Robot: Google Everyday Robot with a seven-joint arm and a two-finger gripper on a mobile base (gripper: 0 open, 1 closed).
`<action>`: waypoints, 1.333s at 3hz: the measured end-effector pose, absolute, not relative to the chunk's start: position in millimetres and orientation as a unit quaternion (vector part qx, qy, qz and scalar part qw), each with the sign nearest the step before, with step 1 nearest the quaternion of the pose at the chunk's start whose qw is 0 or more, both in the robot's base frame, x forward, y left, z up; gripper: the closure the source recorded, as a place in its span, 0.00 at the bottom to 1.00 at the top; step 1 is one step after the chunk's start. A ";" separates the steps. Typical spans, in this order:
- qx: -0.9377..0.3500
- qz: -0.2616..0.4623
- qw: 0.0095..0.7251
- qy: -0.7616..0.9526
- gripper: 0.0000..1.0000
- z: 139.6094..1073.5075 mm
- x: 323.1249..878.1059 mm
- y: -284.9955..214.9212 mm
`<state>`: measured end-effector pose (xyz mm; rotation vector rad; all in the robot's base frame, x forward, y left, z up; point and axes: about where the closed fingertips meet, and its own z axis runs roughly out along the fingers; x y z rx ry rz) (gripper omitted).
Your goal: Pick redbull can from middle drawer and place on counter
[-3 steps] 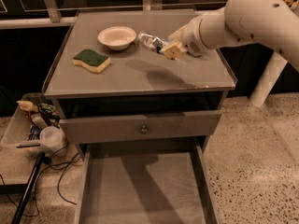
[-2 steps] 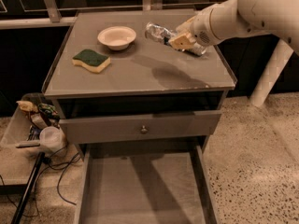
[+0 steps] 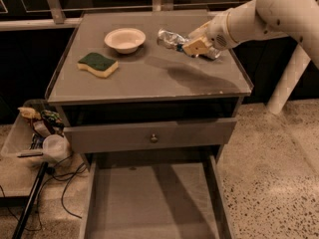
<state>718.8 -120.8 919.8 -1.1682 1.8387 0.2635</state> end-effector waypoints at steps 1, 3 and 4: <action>-0.495 0.111 0.434 0.744 1.00 903.7 720.1 -112.8; -0.535 0.107 0.392 0.741 1.00 872.8 709.6 -100.8; -0.544 0.106 0.377 0.742 1.00 857.4 704.2 -99.3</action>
Offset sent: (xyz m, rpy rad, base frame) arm -0.0076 0.0174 -0.0465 -0.1261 0.0850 0.1204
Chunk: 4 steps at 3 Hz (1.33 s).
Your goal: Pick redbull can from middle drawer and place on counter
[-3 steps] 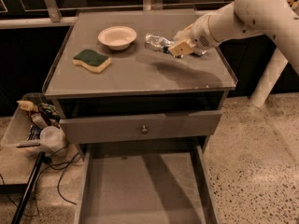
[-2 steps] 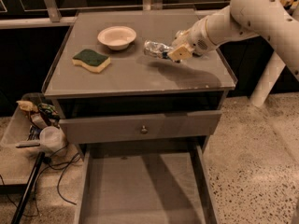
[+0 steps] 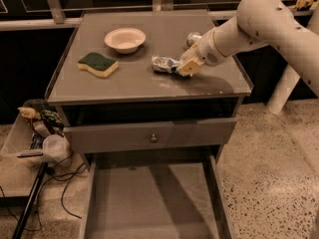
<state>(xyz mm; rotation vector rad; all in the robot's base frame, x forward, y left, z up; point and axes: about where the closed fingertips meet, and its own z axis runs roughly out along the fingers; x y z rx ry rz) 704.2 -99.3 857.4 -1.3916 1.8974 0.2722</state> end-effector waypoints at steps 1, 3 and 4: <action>-0.549 0.112 0.367 0.742 1.00 842.5 698.6 -96.8; -0.549 0.112 0.367 0.742 0.59 842.1 698.5 -96.7; -0.549 0.112 0.367 0.742 0.36 842.1 698.5 -96.7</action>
Offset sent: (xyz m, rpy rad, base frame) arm -0.0043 0.0019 -0.0117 -0.0052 0.0146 0.0104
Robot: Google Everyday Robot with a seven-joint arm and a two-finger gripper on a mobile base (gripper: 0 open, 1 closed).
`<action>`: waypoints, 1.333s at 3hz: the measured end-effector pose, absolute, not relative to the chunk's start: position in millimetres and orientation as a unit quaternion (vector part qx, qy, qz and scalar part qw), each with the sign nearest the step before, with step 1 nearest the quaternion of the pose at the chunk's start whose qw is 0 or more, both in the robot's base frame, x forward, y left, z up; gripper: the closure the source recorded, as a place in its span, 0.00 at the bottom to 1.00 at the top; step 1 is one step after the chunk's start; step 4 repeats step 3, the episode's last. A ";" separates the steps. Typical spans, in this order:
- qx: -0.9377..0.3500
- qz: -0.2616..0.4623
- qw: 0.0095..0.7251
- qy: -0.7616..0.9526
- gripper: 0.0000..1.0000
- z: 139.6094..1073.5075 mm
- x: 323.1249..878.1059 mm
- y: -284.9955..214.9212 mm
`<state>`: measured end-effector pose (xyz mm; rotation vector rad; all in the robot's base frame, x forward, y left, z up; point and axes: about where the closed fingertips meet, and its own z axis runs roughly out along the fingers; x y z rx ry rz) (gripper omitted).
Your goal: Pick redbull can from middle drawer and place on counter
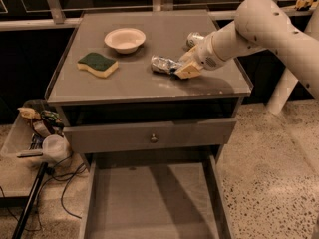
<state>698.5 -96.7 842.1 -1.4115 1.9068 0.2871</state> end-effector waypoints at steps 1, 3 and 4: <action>-0.549 0.112 0.367 0.742 0.13 842.1 698.5 -96.6; -0.549 0.112 0.367 0.742 0.00 842.0 698.5 -96.5; -0.549 0.112 0.367 0.742 0.00 842.0 698.5 -96.5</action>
Offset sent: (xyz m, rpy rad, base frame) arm 0.0000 0.0000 0.0000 0.0000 0.0000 0.0001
